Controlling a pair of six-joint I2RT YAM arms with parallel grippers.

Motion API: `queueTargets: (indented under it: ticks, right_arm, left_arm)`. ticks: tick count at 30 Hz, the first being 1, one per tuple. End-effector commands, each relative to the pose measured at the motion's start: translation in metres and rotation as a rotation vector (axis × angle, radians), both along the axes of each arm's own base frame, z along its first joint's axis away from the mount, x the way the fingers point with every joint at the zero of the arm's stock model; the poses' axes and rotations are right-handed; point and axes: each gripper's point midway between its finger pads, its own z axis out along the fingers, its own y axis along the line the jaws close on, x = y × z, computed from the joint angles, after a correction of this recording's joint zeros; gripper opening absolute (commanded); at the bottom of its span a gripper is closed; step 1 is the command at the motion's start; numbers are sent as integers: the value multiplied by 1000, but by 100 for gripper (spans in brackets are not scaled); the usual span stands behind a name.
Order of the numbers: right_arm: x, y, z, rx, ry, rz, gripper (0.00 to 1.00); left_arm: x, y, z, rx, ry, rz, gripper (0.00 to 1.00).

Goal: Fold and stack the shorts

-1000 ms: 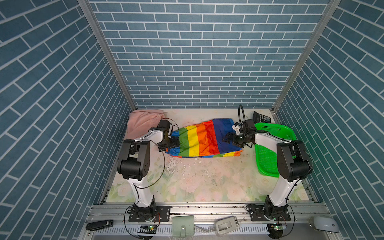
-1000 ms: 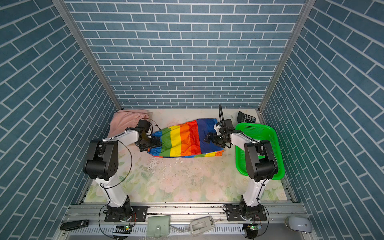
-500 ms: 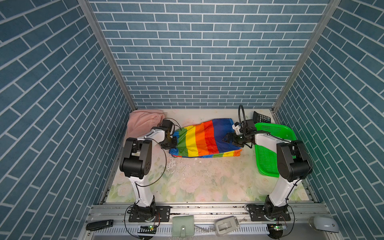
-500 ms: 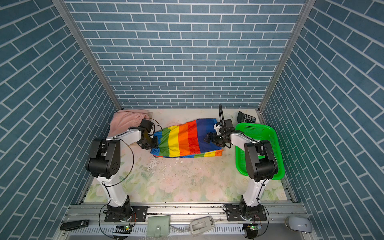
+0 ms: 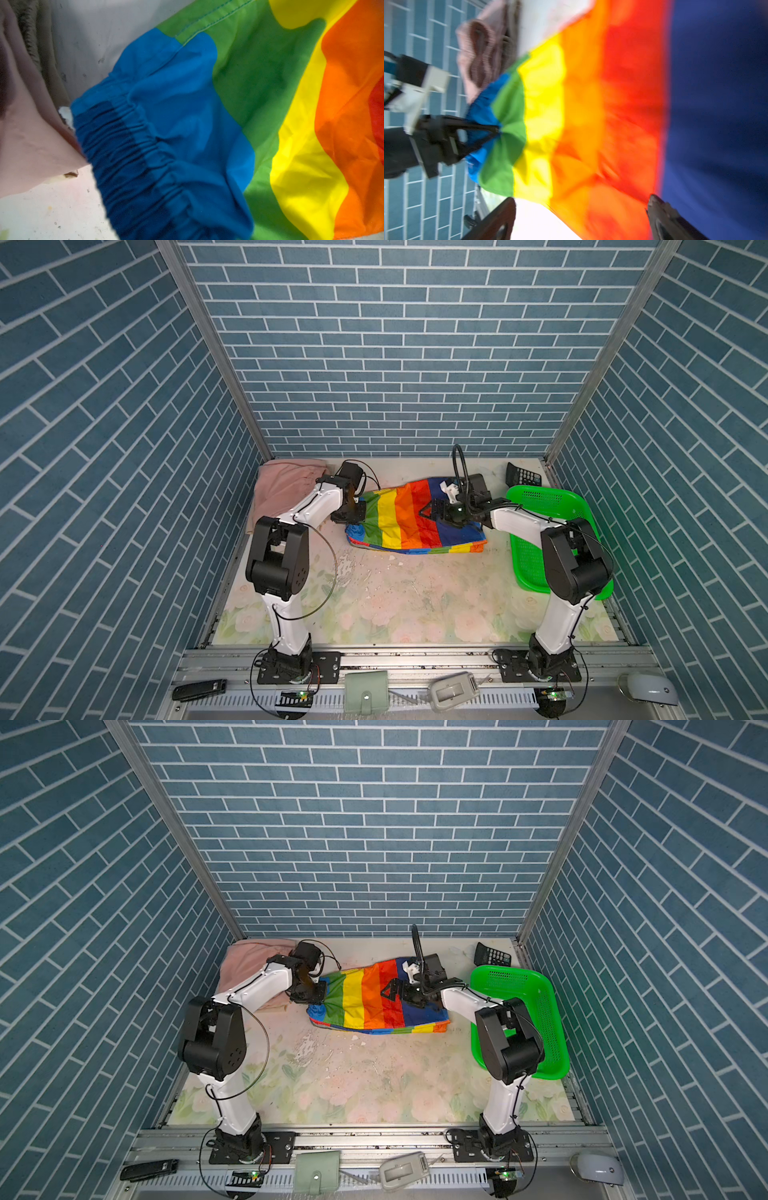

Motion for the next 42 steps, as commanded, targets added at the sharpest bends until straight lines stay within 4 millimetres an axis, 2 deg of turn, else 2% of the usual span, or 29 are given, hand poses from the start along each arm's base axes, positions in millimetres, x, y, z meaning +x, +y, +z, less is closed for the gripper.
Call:
queueTargets:
  ticks: [1, 7, 9, 11, 17, 23, 25, 26, 27, 30, 31, 32, 33, 35, 38, 42]
  right_arm:
    - [23, 29, 13, 121, 12, -34, 99]
    - [50, 71, 17, 194, 53, -65, 99]
    - [60, 85, 12, 225, 78, -83, 99]
    - [68, 101, -4, 245, 114, -91, 99]
    - [106, 138, -21, 323, 160, -103, 99]
    - [149, 156, -39, 335, 137, -140, 99]
    - [158, 161, -39, 339, 134, -138, 99]
    - [160, 162, -32, 347, 129, -129, 99]
    - [160, 163, -23, 358, 121, -117, 99]
    - [148, 157, 25, 376, 59, -82, 99]
    - [142, 150, 41, 370, 35, -83, 99]
    - [135, 141, 46, 350, 28, -95, 99]
    - [128, 131, 59, 346, 8, -104, 99]
    - [109, 109, 70, 322, -12, -136, 99]
    - [72, 81, 63, 247, -9, -160, 99]
    - [25, 55, 27, 127, 7, -154, 99]
  left_arm:
    - [-10, 4, 14, 36, 14, -45, 12]
    - [-6, -1, 38, 43, -31, -95, 12]
    - [-6, -1, 44, 48, -44, -101, 12]
    - [-6, -3, 47, 46, -51, -111, 12]
    - [-7, -14, 55, 58, -58, -166, 11]
    - [-9, -27, 59, 53, -57, -206, 11]
    - [-10, -27, 58, 69, -52, -217, 12]
    - [-11, -26, 58, 79, -49, -221, 11]
    - [-11, -24, 57, 92, -45, -223, 11]
    - [-11, -16, 57, 146, -37, -233, 11]
    - [-12, -13, 57, 161, -35, -233, 10]
    - [-11, -12, 57, 168, -38, -234, 8]
    - [-10, -10, 57, 176, -40, -232, 7]
    - [-8, -8, 59, 185, -52, -226, 7]
    - [-3, -10, 63, 181, -64, -225, 7]
    - [4, -13, 69, 172, -75, -224, 5]
